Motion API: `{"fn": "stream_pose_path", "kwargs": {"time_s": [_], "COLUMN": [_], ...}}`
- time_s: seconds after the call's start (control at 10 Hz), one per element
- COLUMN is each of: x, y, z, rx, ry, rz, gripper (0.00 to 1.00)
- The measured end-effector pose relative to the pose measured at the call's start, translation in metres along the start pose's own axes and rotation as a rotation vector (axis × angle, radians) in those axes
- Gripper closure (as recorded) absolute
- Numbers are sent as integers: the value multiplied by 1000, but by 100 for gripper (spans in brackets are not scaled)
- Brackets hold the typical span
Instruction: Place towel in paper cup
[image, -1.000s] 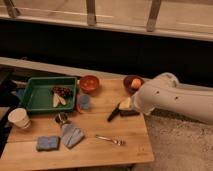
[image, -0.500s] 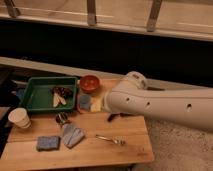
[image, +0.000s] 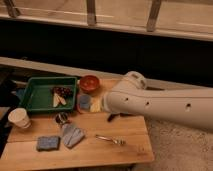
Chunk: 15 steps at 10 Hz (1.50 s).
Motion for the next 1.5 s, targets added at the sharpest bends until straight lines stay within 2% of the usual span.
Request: {"fn": "stream_pose_path", "kwargs": {"time_s": [0.2, 0.5, 0.6, 0.7, 0.9, 1.1, 1.5], "x": [-6, -21, -25, -26, -22, -12, -10], "y": [20, 71, 94, 107, 138, 145, 145], "z": [7, 29, 42, 53, 84, 109, 113], "rx": [2, 1, -1, -5, -35, -62, -69], "ry": [29, 76, 104, 121, 173, 205, 209], "rz": [-62, -171, -211, -231, -267, -293, -298], "gripper": [20, 20, 20, 20, 20, 20, 20]}}
